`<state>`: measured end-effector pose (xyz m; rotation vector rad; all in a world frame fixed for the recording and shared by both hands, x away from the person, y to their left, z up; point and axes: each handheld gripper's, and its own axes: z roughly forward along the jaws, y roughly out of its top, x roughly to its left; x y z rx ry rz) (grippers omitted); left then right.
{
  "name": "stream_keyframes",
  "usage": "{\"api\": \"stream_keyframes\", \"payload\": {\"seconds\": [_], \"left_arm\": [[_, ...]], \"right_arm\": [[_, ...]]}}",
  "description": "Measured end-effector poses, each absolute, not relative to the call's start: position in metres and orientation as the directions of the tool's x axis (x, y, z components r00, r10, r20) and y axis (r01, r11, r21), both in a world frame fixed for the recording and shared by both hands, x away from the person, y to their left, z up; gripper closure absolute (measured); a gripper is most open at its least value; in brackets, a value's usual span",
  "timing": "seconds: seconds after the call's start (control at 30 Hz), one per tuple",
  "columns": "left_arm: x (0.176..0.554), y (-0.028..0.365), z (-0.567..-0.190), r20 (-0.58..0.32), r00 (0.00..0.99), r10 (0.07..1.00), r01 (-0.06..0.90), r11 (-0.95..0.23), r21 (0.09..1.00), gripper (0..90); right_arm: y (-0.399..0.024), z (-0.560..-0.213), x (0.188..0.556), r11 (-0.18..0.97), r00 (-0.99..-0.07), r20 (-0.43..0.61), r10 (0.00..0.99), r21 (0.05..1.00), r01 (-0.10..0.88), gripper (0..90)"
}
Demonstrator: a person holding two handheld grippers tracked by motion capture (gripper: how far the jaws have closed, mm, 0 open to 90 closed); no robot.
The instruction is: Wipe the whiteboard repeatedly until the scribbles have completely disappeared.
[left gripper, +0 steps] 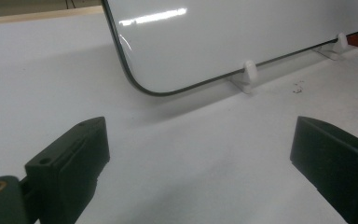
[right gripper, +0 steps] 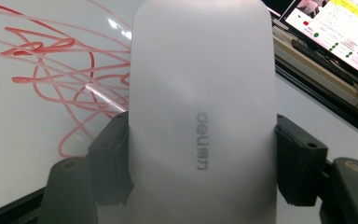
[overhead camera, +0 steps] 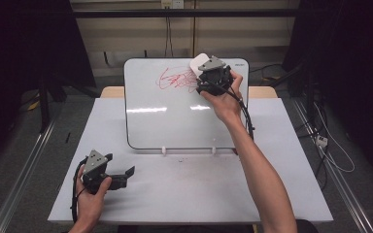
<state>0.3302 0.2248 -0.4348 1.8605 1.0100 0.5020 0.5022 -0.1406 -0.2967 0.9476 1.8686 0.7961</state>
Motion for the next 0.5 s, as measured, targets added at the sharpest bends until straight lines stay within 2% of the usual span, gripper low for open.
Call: {"api": "stream_keyframes", "payload": {"seconds": [0.5], "left_arm": [[0.330,0.224,-0.435,-0.073,0.576,0.814,0.435,-0.231,0.870,4.5]], "right_arm": [[-0.127,-0.303,0.499,0.514,-0.348,-0.411,0.843,0.807,0.291,31.5]]}}
